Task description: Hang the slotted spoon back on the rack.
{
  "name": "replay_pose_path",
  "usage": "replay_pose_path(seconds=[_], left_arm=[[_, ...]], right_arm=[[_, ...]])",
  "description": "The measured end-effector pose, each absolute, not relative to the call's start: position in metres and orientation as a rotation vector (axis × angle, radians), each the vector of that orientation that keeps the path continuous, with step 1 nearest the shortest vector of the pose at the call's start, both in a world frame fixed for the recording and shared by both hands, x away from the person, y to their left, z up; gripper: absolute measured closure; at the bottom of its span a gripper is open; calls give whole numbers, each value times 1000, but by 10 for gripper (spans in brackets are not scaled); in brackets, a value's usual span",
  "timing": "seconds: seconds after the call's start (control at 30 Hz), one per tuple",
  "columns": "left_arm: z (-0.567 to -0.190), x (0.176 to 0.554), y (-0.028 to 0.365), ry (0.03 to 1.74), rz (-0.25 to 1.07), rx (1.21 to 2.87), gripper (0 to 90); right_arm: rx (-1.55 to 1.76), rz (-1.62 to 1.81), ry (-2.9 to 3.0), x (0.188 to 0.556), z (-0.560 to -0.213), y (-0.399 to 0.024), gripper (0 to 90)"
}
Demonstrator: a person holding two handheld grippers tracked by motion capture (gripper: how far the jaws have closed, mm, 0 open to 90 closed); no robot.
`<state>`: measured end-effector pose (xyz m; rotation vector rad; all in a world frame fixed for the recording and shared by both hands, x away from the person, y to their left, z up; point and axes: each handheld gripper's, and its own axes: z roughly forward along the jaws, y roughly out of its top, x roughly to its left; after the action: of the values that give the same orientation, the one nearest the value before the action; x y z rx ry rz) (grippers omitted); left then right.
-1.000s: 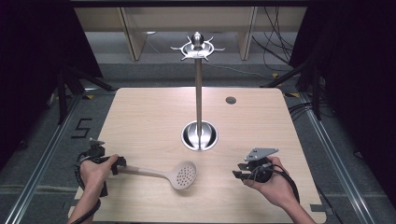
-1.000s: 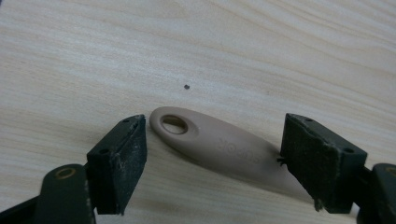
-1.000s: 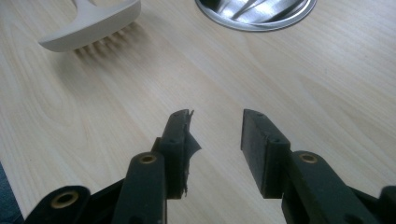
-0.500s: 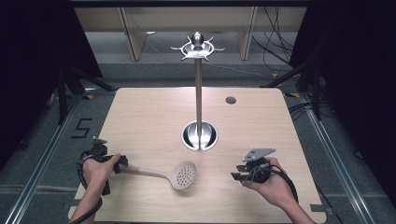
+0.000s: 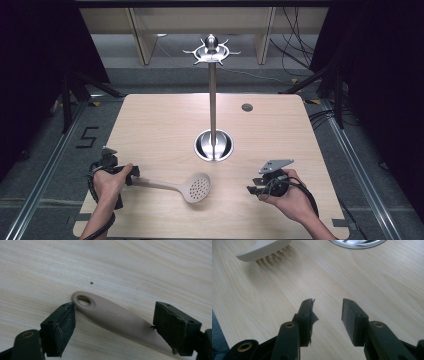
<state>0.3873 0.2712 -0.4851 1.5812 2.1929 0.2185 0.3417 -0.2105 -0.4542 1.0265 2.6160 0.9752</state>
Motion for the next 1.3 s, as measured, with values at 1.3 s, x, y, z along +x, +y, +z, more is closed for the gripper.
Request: replay_pose_path(seconds=[1.3], left_arm=[[-490, 399, 230, 2200, 261, 1686, 248]], right_arm=[[1074, 955, 2654, 340, -455, -209, 610]])
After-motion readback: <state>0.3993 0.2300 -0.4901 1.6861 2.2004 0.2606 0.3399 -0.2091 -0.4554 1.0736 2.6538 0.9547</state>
